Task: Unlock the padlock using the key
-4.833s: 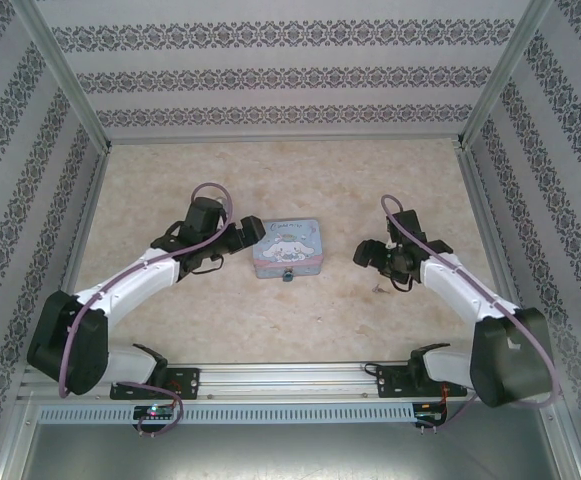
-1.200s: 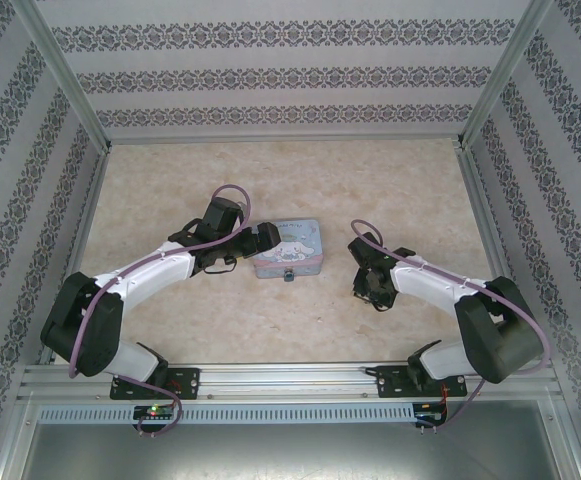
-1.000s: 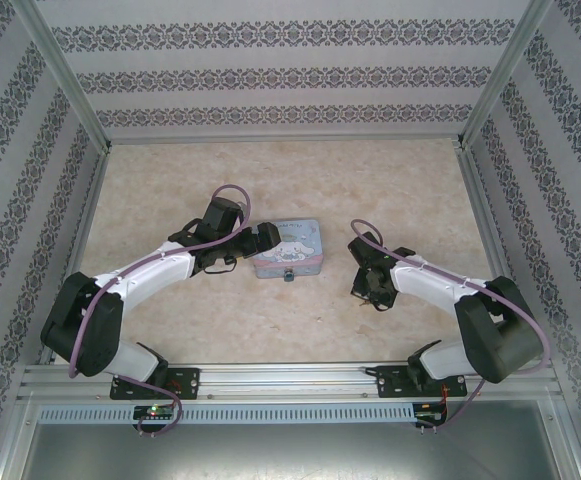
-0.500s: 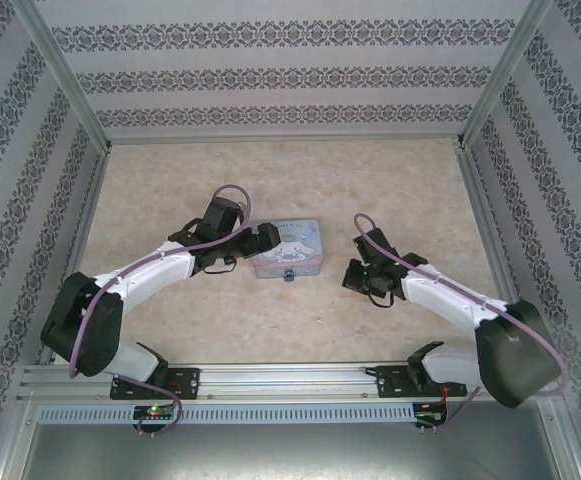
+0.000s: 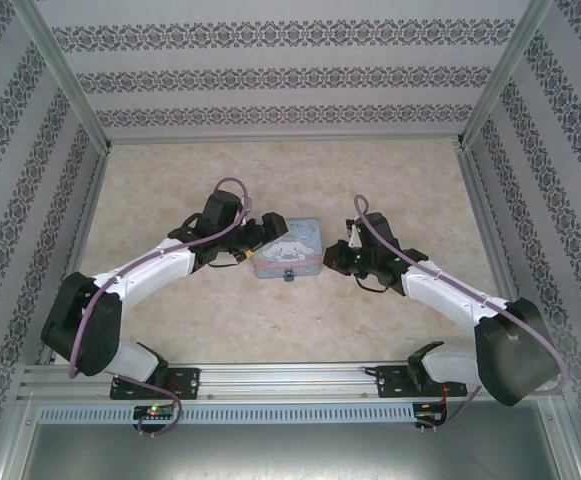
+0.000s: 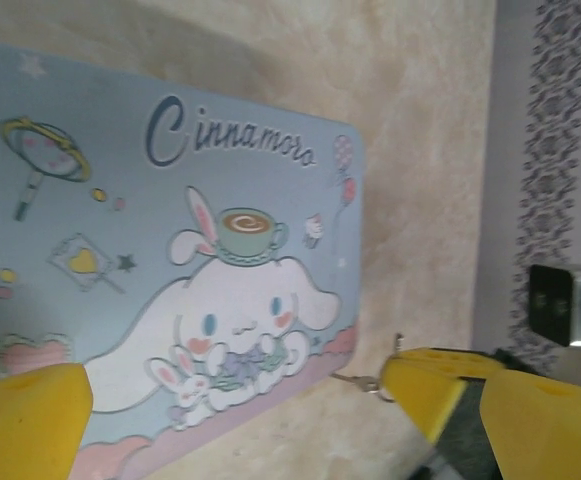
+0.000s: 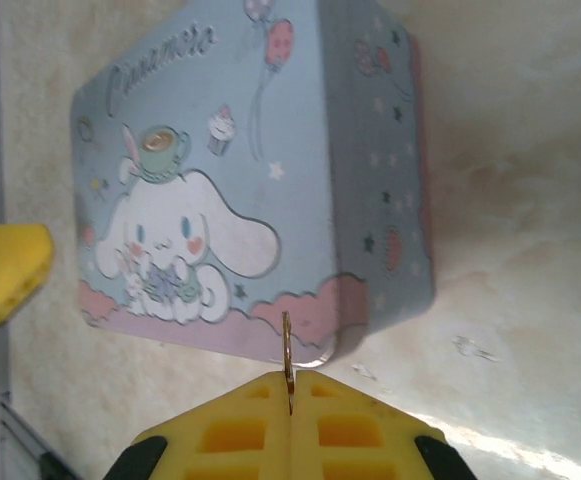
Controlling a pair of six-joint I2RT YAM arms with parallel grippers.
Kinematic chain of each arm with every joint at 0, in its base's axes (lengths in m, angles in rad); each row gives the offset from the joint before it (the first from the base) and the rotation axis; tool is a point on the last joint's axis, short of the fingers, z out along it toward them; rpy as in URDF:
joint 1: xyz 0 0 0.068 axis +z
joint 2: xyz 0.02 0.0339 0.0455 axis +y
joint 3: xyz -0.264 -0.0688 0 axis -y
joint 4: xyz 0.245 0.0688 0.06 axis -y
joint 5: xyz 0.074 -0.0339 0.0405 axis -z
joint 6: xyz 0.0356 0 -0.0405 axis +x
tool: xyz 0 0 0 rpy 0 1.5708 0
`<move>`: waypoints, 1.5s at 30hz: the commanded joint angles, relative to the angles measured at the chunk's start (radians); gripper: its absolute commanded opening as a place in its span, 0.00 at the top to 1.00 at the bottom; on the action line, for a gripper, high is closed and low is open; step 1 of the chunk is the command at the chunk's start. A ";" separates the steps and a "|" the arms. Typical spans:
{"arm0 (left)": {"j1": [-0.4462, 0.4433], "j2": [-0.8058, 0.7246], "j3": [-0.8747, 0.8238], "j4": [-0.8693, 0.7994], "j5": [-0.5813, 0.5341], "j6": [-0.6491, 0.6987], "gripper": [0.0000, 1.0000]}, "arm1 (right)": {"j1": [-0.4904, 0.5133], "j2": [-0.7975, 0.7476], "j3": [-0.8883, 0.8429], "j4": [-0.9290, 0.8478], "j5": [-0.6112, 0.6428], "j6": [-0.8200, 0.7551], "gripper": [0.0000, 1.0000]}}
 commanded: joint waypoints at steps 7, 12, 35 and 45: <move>-0.017 -0.015 -0.053 0.216 0.034 -0.404 0.05 | 0.053 -0.036 0.041 0.109 0.069 0.195 1.00; -0.021 -0.027 -0.081 0.333 0.020 -0.541 0.14 | 0.083 -0.044 0.070 0.144 0.140 0.300 1.00; -0.045 0.142 -0.155 0.788 -0.027 -0.910 0.38 | 0.221 0.100 0.141 0.419 0.394 0.704 1.00; -0.054 0.177 -0.158 0.884 -0.041 -0.973 0.40 | 0.245 0.149 0.152 0.456 0.405 0.727 1.00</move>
